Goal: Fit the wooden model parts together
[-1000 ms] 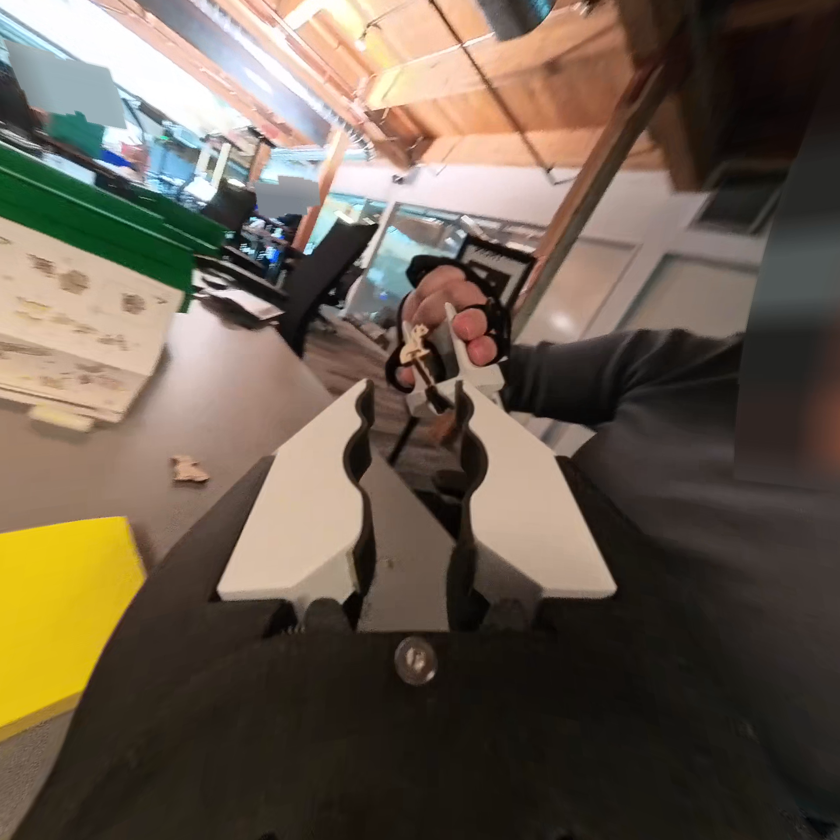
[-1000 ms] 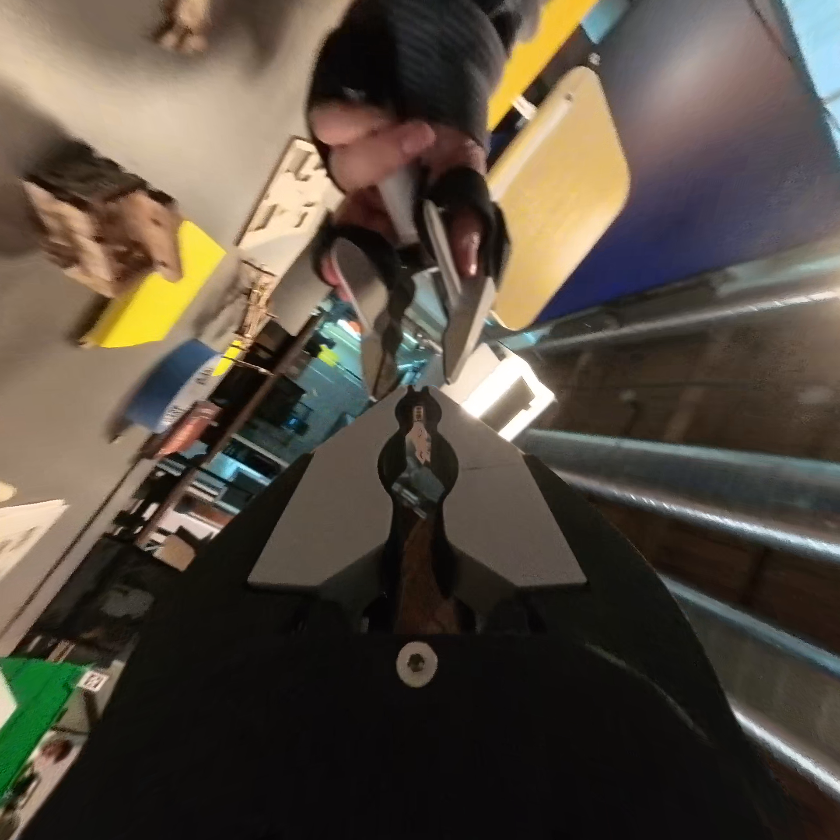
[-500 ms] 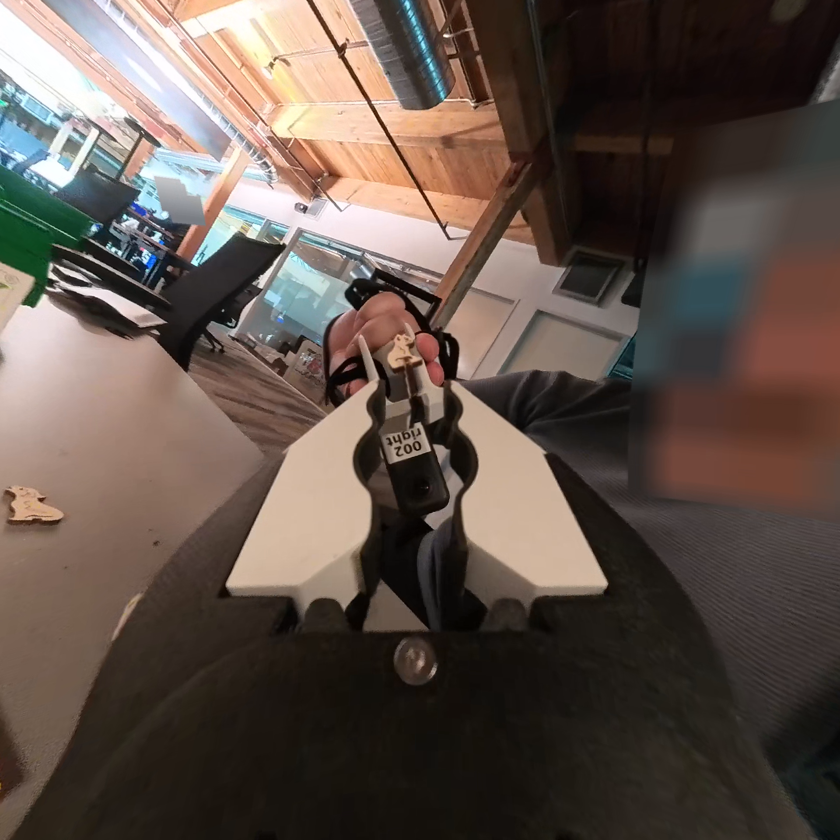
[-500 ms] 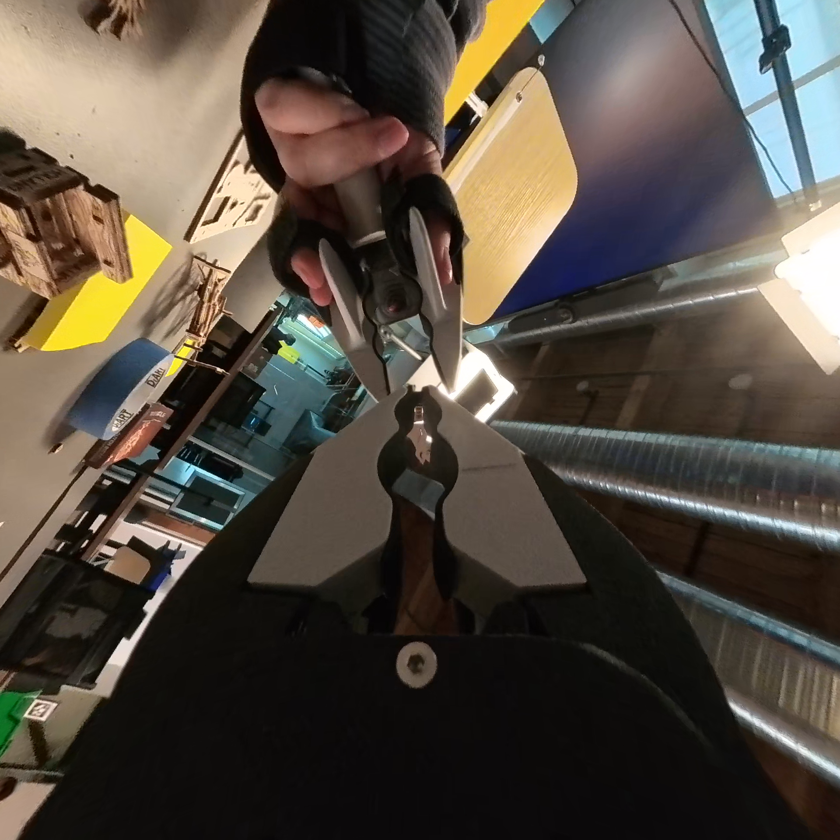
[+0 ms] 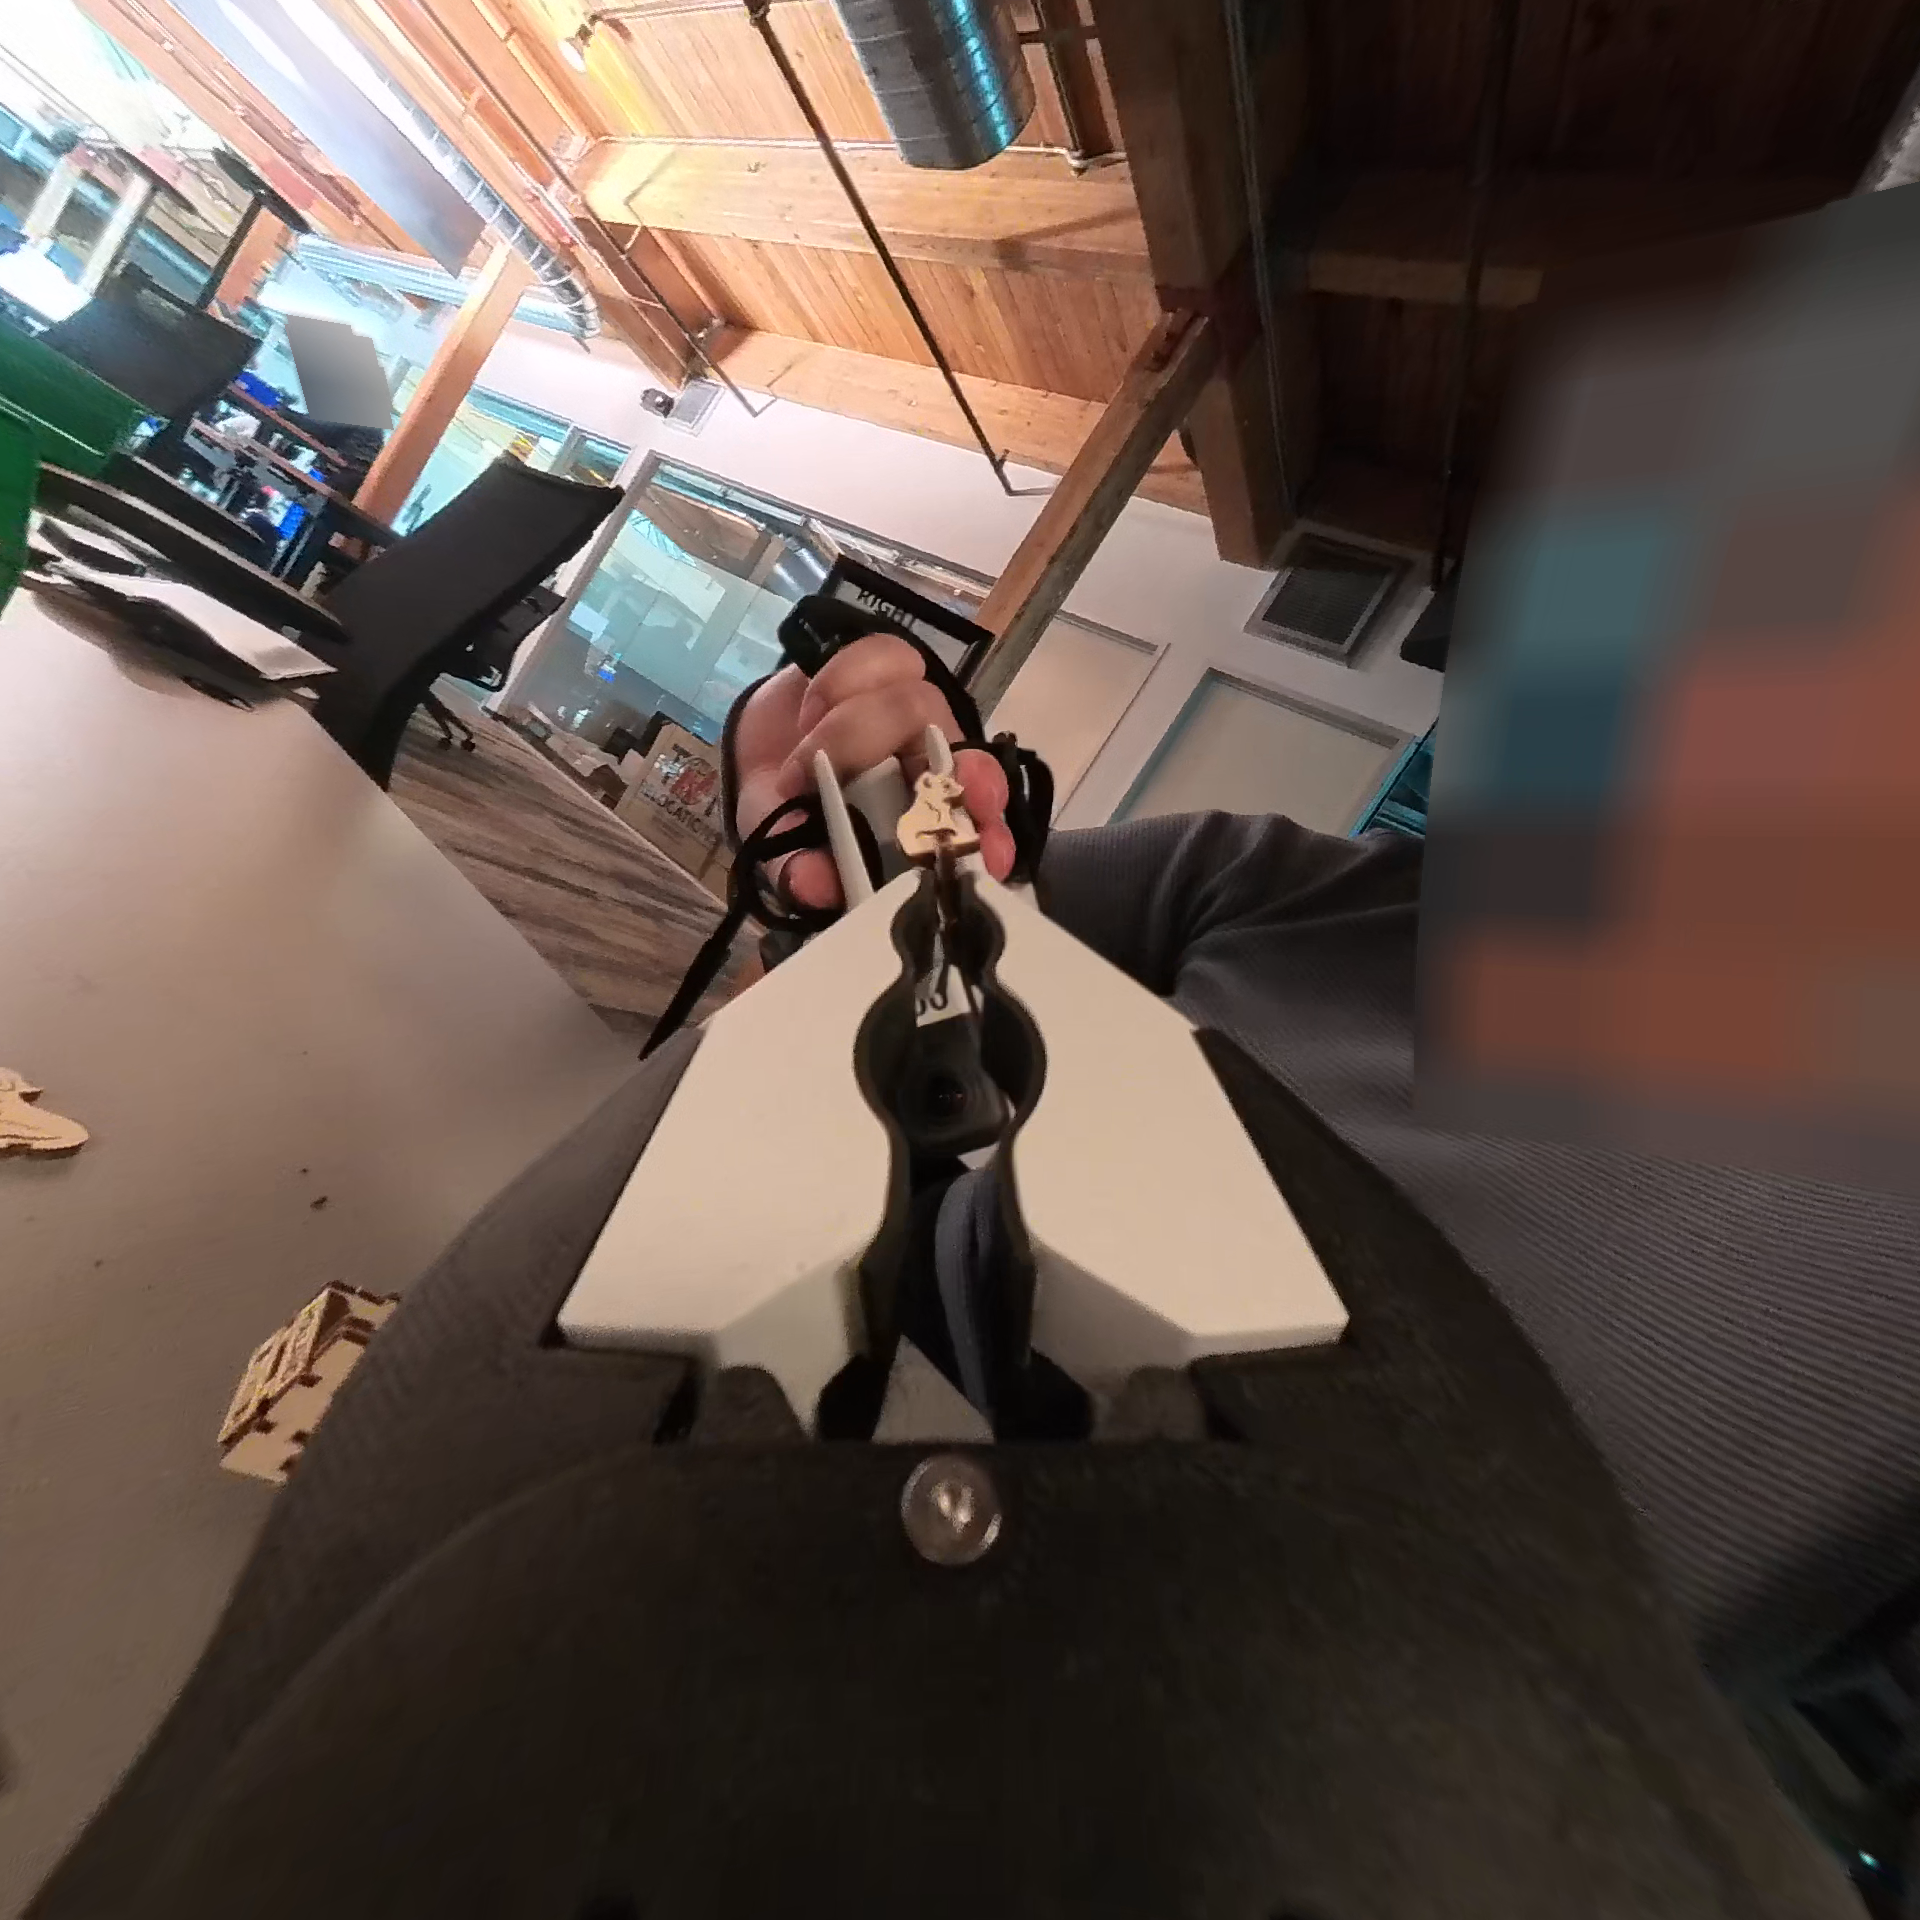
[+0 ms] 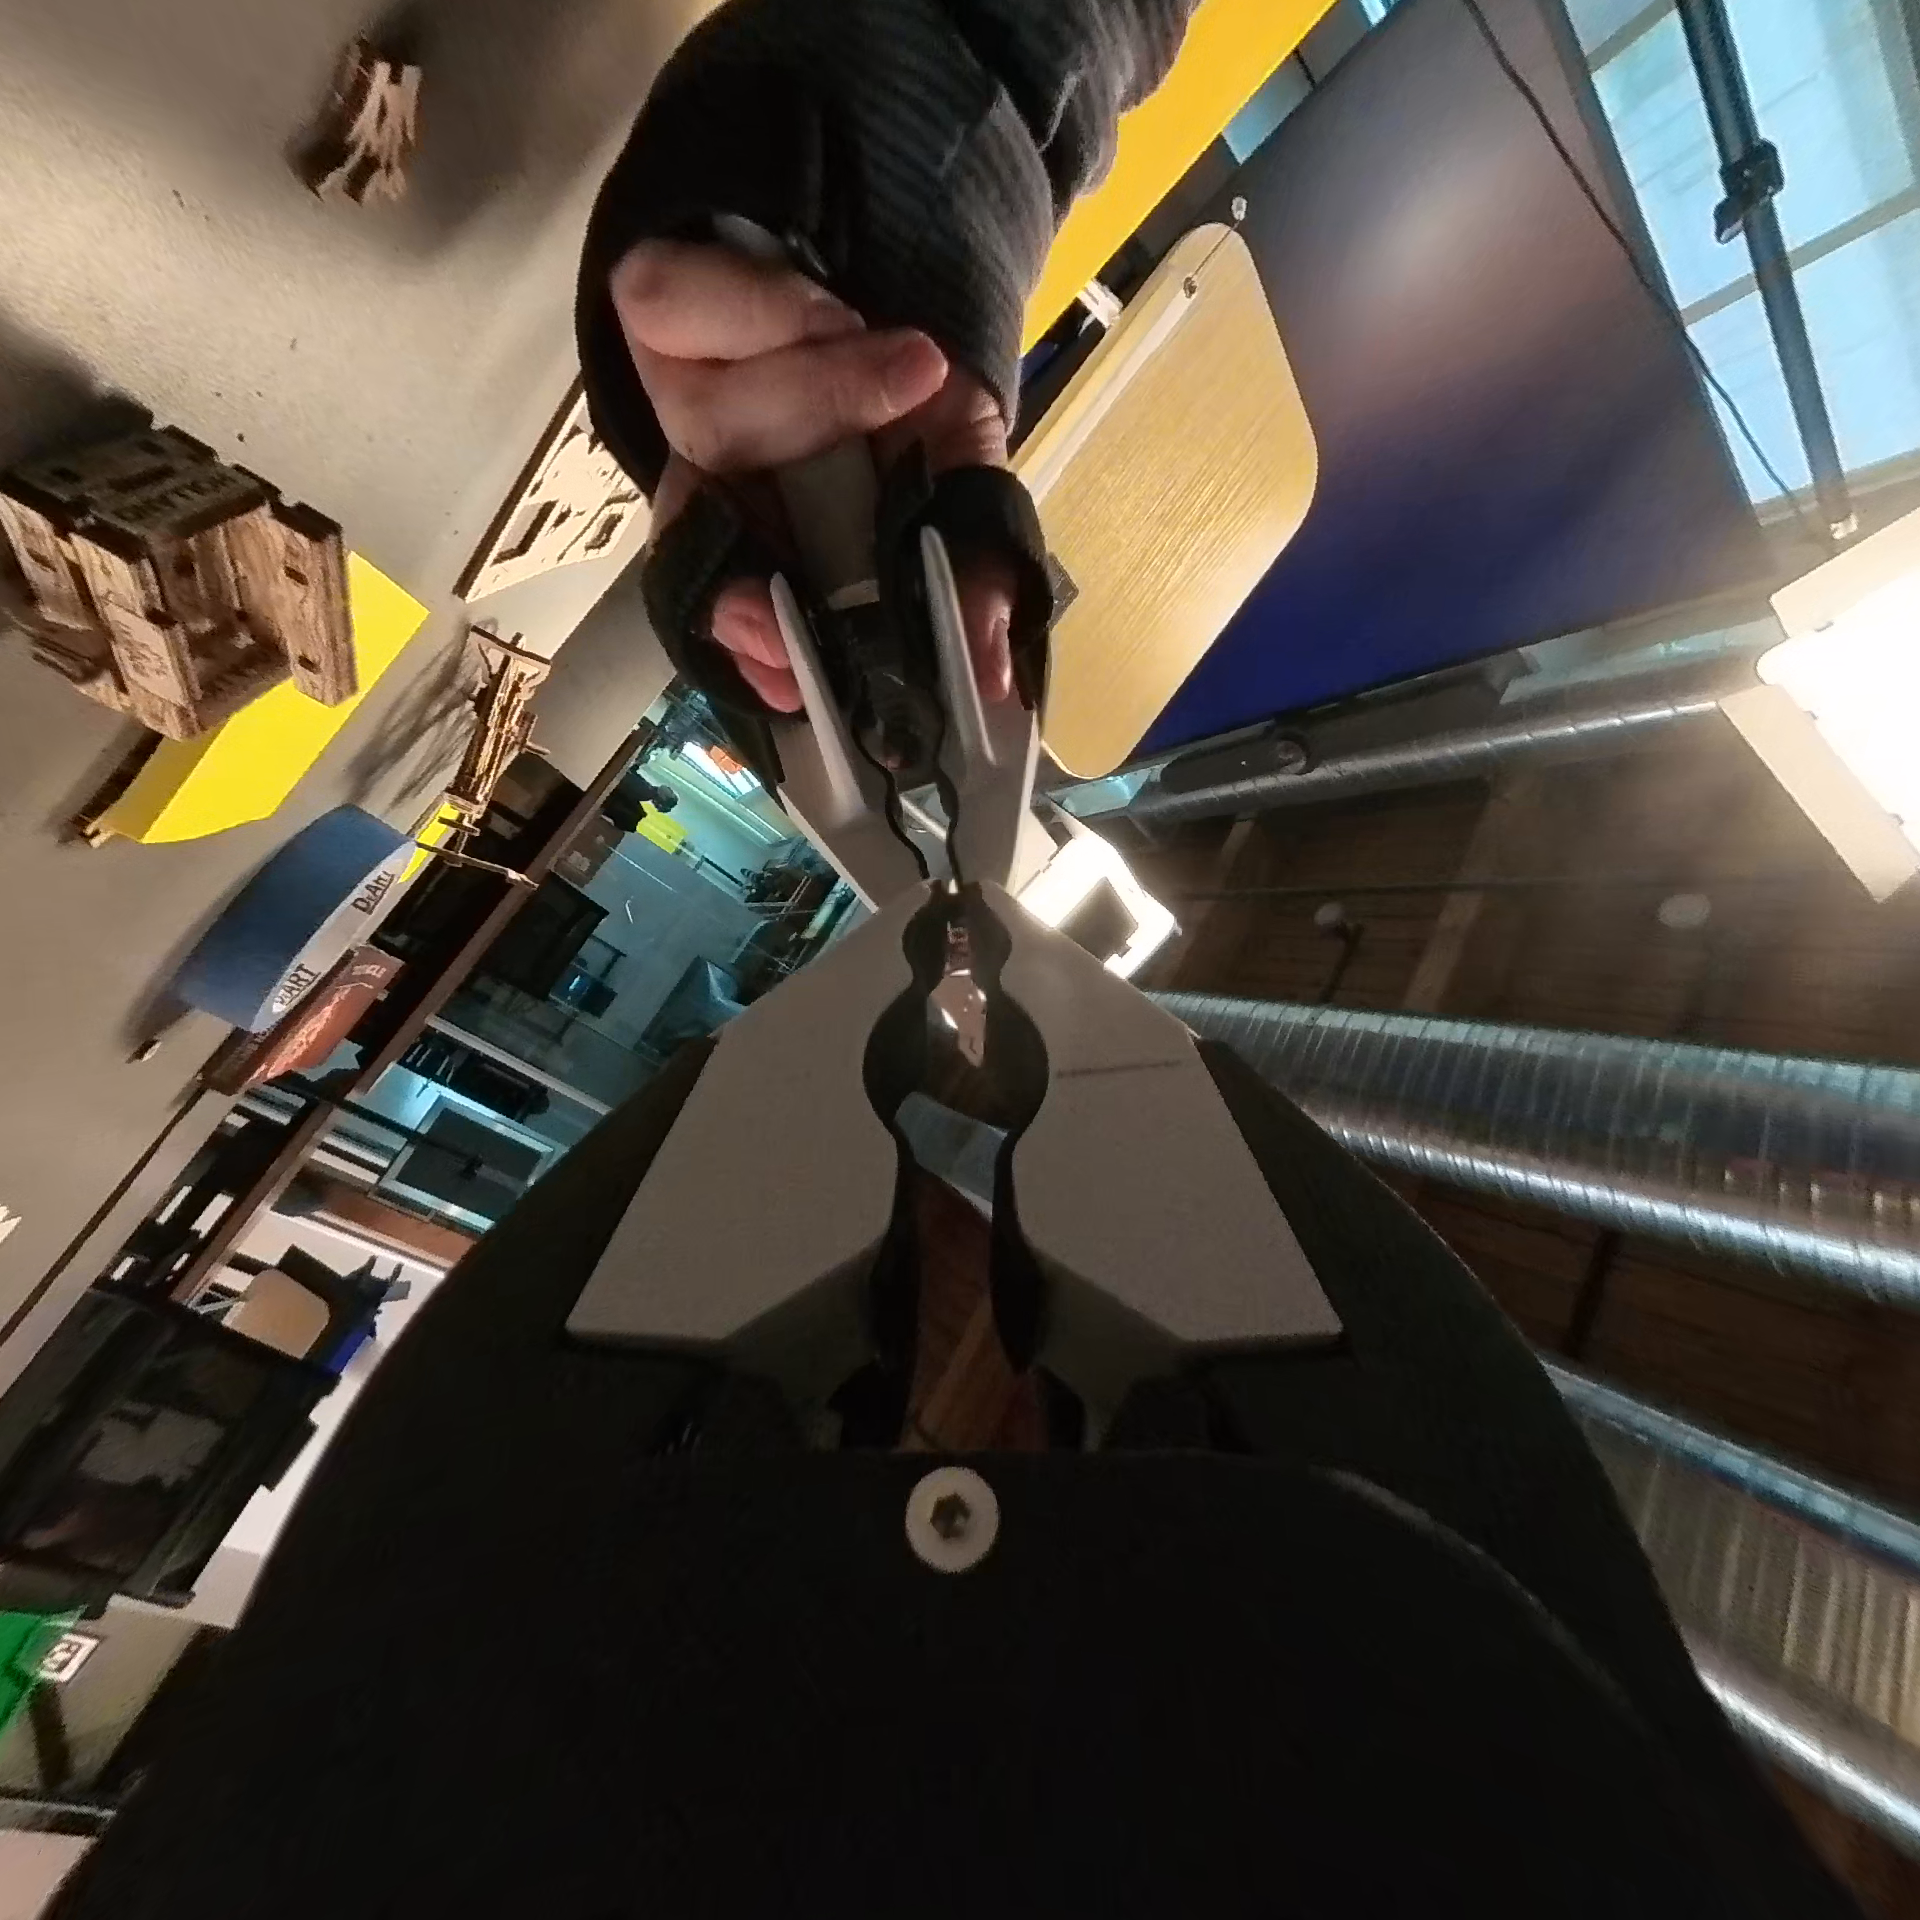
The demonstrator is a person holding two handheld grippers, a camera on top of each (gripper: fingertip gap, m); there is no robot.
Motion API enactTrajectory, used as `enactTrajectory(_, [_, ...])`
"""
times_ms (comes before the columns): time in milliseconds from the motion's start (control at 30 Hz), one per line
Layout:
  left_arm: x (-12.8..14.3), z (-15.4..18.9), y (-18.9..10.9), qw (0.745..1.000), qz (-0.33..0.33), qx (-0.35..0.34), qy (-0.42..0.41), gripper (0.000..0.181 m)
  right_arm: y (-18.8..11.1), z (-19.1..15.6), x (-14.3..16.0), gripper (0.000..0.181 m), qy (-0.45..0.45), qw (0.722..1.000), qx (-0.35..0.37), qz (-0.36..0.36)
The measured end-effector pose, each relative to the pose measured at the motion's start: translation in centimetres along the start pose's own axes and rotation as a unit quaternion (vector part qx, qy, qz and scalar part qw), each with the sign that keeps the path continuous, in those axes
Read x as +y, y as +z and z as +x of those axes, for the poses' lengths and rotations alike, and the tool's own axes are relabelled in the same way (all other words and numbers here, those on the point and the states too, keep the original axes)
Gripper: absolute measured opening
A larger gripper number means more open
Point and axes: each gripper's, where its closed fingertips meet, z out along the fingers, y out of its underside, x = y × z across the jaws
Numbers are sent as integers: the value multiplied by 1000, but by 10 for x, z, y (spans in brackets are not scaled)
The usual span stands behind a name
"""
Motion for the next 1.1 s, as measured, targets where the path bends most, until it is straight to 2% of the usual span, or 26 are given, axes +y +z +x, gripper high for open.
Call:
enactTrajectory(67, [0, -1, 0, 1000, -2, -10, 19, 1, 0, -2, 0, 3, 14, 1000, -3, 1])
enactTrajectory(133, [-6, -3, -2, 997, 10, -37, 64, 0, -3, -2, -1, 17, 67, 998, -10, 8])
enactTrajectory(200, [-15, -3, -6, 989, 29, -70, 129, 0, -7, 1, 2, 23, 175, 984, -21, 8])
enactTrajectory(233, [-19, -2, -8, 982, 36, -87, 167, 1, -8, 4, 6, 23, 256, 966, -26, 5])
enactTrajectory(300, [-25, 2, -11, 967, 47, -108, 227, 0, -10, 6, 14, 17, 434, 899, -50, -1])
enactTrajectory(367, [-28, 5, -12, 957, 52, -117, 261, 0, -8, 2, 25, 15, 596, 798, -89, -13])
enactTrajectory(467, [-26, 5, -10, 949, 41, -128, 287, 0, -5, -2, 27, 14, 754, 635, -165, -3])
enactTrajectory(500, [-23, 4, -9, 948, 31, -130, 289, 0, -3, -1, 27, 12, 783, 595, -179, 4])
enactTrajectory(533, [-21, 3, -7, 947, 23, -131, 292, 0, -2, -1, 27, 12, 801, 567, -192, 6])
enactTrajectory(567, [-18, 2, -5, 947, 17, -130, 293, 0, -2, -2, 26, 12, 807, 552, -208, 7])
enactTrajectory(667, [-13, 0, -2, 947, 3, -131, 292, 0, -3, -12, 17, 10, 789, 557, -258, 3])
enactTrajectory(800, [-7, -5, -1, 946, -23, -138, 292, 0, -2, -10, 10, 5, 816, 510, -272, 31])
enactTrajectory(1000, [-2, -16, -2, 951, -42, -163, 259, 1, -3, -22, 8, 0, 809, 512, -285, 25])
enactTrajectory(1033, [-1, -21, -5, 949, -48, -183, 252, 6, -4, -28, 11, 0, 805, 519, -287, 16])
enactTrajectory(1100, [3, -35, -16, 939, -68, -244, 233, 36, -9, -45, 15, 0, 786, 542, -298, -6])
